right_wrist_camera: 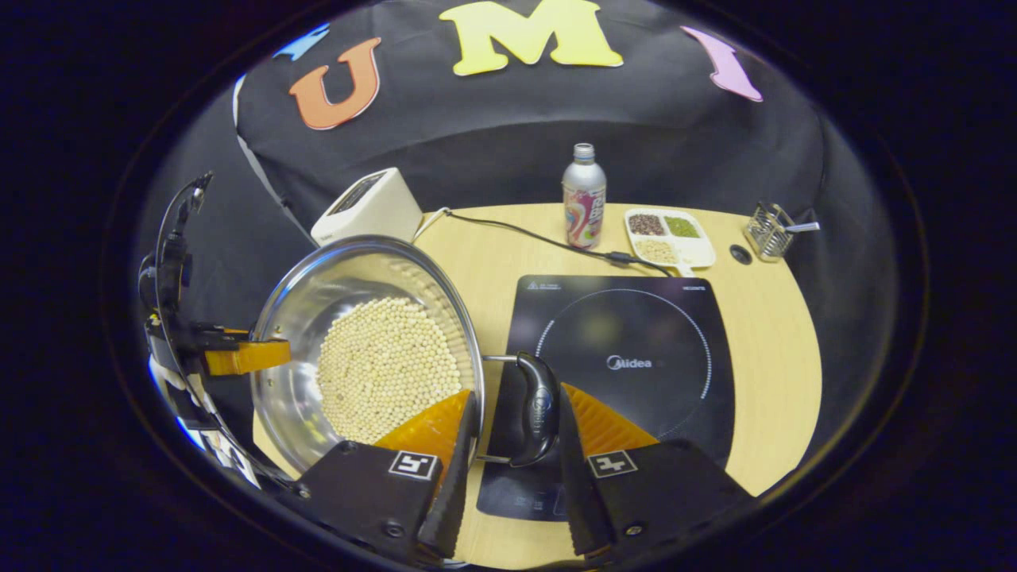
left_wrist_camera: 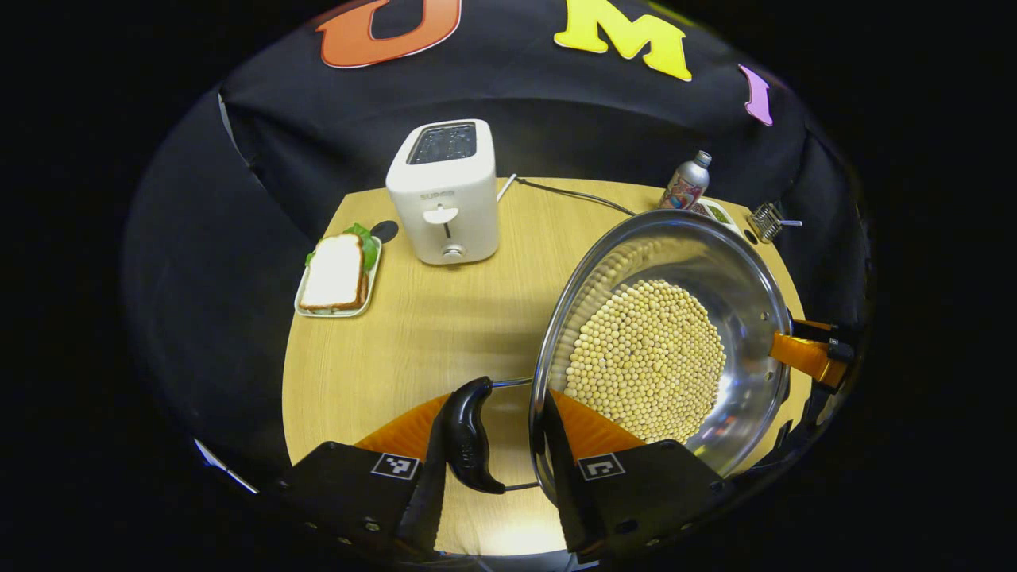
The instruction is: First push the handle of the pot to place it horizontally, then grasp the pot with both hands and set it on the induction cooktop.
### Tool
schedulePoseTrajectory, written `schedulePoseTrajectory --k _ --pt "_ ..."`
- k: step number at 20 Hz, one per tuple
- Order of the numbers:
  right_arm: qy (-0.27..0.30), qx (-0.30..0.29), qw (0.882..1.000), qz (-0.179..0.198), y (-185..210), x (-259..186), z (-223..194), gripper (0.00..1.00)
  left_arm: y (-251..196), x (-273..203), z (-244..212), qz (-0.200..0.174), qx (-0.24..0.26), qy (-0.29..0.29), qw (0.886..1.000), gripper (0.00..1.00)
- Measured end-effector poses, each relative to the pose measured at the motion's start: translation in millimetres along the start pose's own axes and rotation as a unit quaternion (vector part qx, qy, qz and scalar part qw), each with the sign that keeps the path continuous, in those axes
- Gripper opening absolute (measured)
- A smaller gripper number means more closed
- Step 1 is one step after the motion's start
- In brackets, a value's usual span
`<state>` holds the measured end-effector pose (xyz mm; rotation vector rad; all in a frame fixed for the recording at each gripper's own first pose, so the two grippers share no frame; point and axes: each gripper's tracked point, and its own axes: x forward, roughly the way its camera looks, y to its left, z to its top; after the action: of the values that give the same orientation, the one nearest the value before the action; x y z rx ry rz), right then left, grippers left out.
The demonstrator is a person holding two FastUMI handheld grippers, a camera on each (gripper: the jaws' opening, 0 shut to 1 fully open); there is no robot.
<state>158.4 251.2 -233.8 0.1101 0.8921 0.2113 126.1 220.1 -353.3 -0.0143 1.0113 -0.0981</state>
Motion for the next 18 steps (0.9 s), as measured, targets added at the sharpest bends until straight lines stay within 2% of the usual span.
schedulePoseTrajectory --k 1,2,4,5,6,7,8,9,10,12,13,14,18 --pt "-0.001 0.005 1.0 -0.005 -7 -4 -1 0.53 -1 4 0 -0.004 0.003 0.0 1.0 0.58" --pt "-0.002 0.01 1.0 -0.01 -13 -10 -3 0.52 -2 7 2 -0.009 0.007 -0.001 1.0 0.67" --pt "-0.004 0.02 1.0 -0.02 -28 -21 -6 0.53 -3 14 3 -0.019 0.015 -0.001 1.0 0.67" --pt "-0.006 0.023 0.999 -0.026 -37 -26 -8 0.53 -5 17 1 -0.024 0.02 0.001 1.0 0.58" --pt "-0.007 0.029 0.999 -0.031 -46 -30 -10 0.52 -7 18 1 -0.028 0.025 0.0 0.999 0.58" --pt "-0.008 0.036 0.999 -0.036 -54 -34 -13 0.55 -9 18 0 -0.032 0.03 0.0 0.999 0.67" --pt "-0.008 0.04 0.998 -0.041 -64 -37 -16 0.52 -11 20 0 -0.036 0.035 0.003 0.999 0.67" --pt "-0.007 0.045 0.998 -0.046 -74 -41 -20 0.52 -13 23 -1 -0.04 0.04 0.003 0.998 0.48" --pt "-0.007 0.051 0.997 -0.051 -84 -44 -21 0.53 -15 25 -1 -0.044 0.044 0.006 0.998 0.58" --pt "-0.007 0.058 0.997 -0.059 -106 -48 -26 0.52 -18 30 -1 -0.051 0.05 0.009 0.997 0.58" --pt "-0.005 0.061 0.996 -0.063 -117 -50 -29 0.55 -20 33 -2 -0.054 0.054 0.01 0.997 0.58" --pt "-0.003 0.064 0.996 -0.067 -129 -51 -31 0.52 -23 36 -3 -0.057 0.058 0.013 0.997 0.58" --pt "0.005 0.074 0.994 -0.074 -173 -54 -35 0.53 -23 45 -3 -0.063 0.065 0.019 0.996 0.58"
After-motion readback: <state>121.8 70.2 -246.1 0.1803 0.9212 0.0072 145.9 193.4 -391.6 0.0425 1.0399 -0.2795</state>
